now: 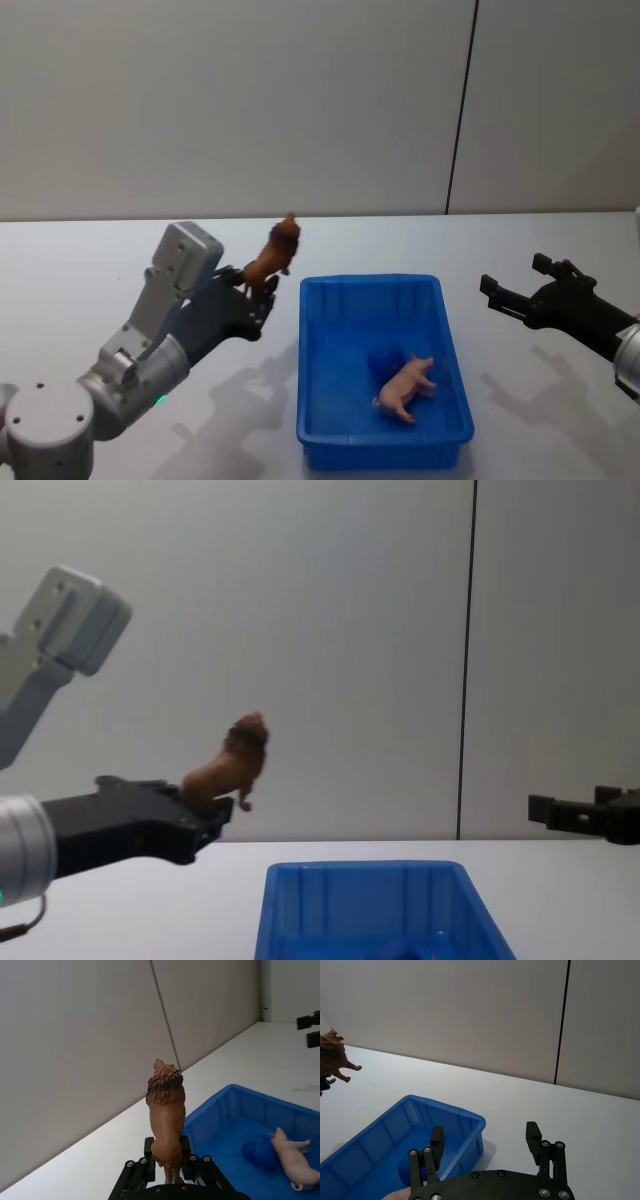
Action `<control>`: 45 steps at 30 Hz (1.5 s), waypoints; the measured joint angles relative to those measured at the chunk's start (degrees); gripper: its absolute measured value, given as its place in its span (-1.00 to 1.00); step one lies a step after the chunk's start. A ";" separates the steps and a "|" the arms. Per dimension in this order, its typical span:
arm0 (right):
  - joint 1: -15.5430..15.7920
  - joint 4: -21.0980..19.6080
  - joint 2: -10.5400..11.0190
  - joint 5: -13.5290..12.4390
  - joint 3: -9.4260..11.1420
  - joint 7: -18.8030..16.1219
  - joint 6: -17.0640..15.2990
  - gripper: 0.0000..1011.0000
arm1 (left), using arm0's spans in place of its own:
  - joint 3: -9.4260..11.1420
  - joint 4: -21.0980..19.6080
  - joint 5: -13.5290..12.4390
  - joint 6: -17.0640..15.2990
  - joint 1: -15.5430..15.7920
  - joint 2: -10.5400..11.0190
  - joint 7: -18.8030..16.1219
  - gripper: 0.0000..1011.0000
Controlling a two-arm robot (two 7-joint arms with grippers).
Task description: Pick up the two dolls from the table and place them into the box.
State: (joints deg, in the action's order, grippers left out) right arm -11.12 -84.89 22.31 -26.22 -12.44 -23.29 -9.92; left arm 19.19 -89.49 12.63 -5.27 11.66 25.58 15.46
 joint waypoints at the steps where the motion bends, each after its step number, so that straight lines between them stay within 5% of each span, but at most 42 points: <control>1: 0.00 0.00 0.00 0.00 0.00 0.00 0.00 0.98 | 0.07 0.12 -0.20 0.09 0.24 -0.15 0.60 -0.44; 12: 0.00 0.00 0.00 0.00 0.00 0.00 0.00 0.98 | 1.57 2.72 -2.47 0.90 3.48 -2.80 6.86 -0.44; 26: 0.00 0.00 0.00 0.00 0.00 0.00 0.00 0.98 | 3.64 6.29 -3.89 1.70 5.59 -5.64 10.85 -0.43; 45: 0.00 0.00 0.00 0.00 0.00 0.00 0.00 0.98 | 4.94 8.36 -4.65 2.46 6.52 -7.13 12.66 0.68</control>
State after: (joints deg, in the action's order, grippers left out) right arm -11.12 -84.89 22.31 -26.22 -12.44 -23.29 -9.92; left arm 24.12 -81.13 7.99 -2.81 18.18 18.45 28.12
